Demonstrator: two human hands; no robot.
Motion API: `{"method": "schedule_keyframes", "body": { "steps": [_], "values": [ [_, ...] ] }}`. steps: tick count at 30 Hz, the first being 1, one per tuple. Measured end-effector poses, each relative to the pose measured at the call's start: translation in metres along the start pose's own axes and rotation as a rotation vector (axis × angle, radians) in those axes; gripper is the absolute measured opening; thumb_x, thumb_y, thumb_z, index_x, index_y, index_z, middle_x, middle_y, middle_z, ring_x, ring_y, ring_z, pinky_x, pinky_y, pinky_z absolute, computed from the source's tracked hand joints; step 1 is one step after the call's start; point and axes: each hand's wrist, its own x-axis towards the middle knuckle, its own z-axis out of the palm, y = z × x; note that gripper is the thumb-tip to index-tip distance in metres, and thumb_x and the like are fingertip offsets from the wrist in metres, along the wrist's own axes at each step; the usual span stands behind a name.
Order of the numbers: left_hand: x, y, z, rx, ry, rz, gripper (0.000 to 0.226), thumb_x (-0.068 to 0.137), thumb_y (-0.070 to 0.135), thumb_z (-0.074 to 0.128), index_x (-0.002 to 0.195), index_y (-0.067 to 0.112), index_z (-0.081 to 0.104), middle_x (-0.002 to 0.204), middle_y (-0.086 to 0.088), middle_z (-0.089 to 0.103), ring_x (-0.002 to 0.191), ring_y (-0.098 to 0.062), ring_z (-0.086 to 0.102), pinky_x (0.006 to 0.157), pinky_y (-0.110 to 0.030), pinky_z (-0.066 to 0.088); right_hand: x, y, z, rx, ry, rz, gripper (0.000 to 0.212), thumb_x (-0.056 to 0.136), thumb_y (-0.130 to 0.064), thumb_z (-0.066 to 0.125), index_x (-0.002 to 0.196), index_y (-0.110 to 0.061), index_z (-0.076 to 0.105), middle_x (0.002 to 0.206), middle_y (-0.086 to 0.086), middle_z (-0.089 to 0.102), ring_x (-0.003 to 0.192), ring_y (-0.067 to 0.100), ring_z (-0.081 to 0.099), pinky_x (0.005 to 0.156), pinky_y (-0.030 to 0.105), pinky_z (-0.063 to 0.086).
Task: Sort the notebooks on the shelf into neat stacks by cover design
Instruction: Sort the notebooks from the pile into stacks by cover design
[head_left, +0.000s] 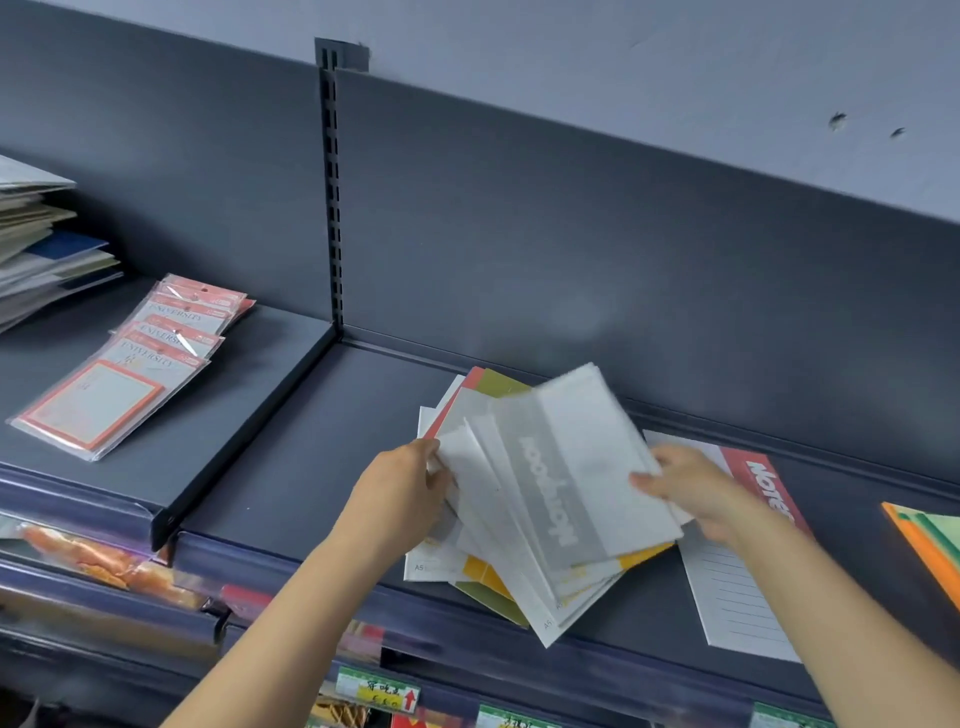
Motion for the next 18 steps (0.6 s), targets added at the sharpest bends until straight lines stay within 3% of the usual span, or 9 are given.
{"method": "schedule_keyframes", "body": {
  "steps": [2, 4, 8, 11, 14, 16, 18],
  "values": [
    [-0.006, 0.003, 0.005, -0.010, 0.015, 0.006, 0.010, 0.096, 0.022, 0.044, 0.095, 0.015, 0.052, 0.091, -0.006, 0.067, 0.074, -0.027, 0.060, 0.066, -0.035, 0.051, 0.000, 0.006, 0.017, -0.132, -0.045, 0.002, 0.013, 0.088, -0.009, 0.063, 0.100, -0.007, 0.058, 0.103, 0.012, 0.065, 0.082, 0.021, 0.060, 0.063, 0.027, 0.044],
    [-0.014, 0.009, 0.011, 0.018, 0.011, 0.008, 0.012, 0.096, 0.024, 0.045, 0.093, 0.013, 0.050, 0.090, -0.006, 0.066, 0.076, -0.026, 0.056, 0.062, -0.032, 0.044, -0.002, 0.002, 0.027, -0.090, -0.081, -0.010, 0.022, 0.087, -0.009, 0.063, 0.109, -0.010, 0.057, 0.107, 0.007, 0.066, 0.083, 0.016, 0.063, 0.060, 0.025, 0.046],
    [-0.023, 0.021, 0.028, -0.071, -0.074, 0.086, 0.012, 0.093, 0.022, 0.048, 0.095, 0.011, 0.050, 0.089, -0.011, 0.063, 0.075, -0.026, 0.053, 0.060, -0.031, 0.042, -0.004, -0.006, 0.032, -0.049, -0.215, 0.060, 0.051, 0.076, -0.016, 0.077, 0.117, -0.023, 0.047, 0.111, 0.004, 0.065, 0.095, 0.021, 0.066, 0.074, 0.034, 0.055],
    [-0.024, 0.026, 0.035, -0.022, -0.182, 0.178, 0.030, 0.097, 0.021, 0.042, 0.126, 0.015, 0.045, 0.111, -0.004, 0.060, 0.103, -0.024, 0.043, 0.086, -0.033, 0.042, -0.006, -0.004, 0.025, -0.074, -0.198, 0.104, 0.039, 0.076, -0.012, 0.078, 0.109, -0.008, 0.057, 0.101, 0.008, 0.070, 0.090, 0.025, 0.068, 0.077, 0.040, 0.056],
    [-0.022, 0.023, 0.033, 0.164, -0.181, 0.192, 0.050, 0.101, 0.024, 0.035, 0.148, 0.019, 0.023, 0.141, 0.001, 0.047, 0.122, -0.024, 0.035, 0.101, -0.034, 0.035, -0.007, -0.001, 0.002, 0.019, -0.074, 0.056, 0.025, 0.082, -0.002, 0.070, 0.105, 0.000, 0.063, 0.092, 0.011, 0.071, 0.082, 0.027, 0.067, 0.073, 0.037, 0.054],
    [-0.013, 0.016, 0.027, 0.303, -0.080, 0.150, 0.049, 0.101, 0.030, 0.035, 0.147, 0.019, 0.024, 0.149, 0.003, 0.036, 0.124, -0.024, 0.036, 0.098, -0.034, 0.036, -0.006, 0.001, -0.014, 0.149, 0.005, 0.033, 0.023, 0.085, -0.001, 0.066, 0.109, -0.002, 0.065, 0.098, 0.009, 0.071, 0.092, 0.029, 0.066, 0.081, 0.038, 0.052],
    [-0.003, 0.008, 0.021, 0.375, 0.043, 0.080, 0.027, 0.100, 0.030, 0.035, 0.122, 0.017, 0.043, 0.130, 0.001, 0.050, 0.115, -0.025, 0.043, 0.085, -0.033, 0.042, -0.005, 0.004, -0.021, 0.333, 0.038, 0.075, 0.022, 0.088, -0.002, 0.063, 0.110, -0.004, 0.065, 0.104, 0.011, 0.070, 0.100, 0.031, 0.064, 0.085, 0.041, 0.051]
  ]
}}
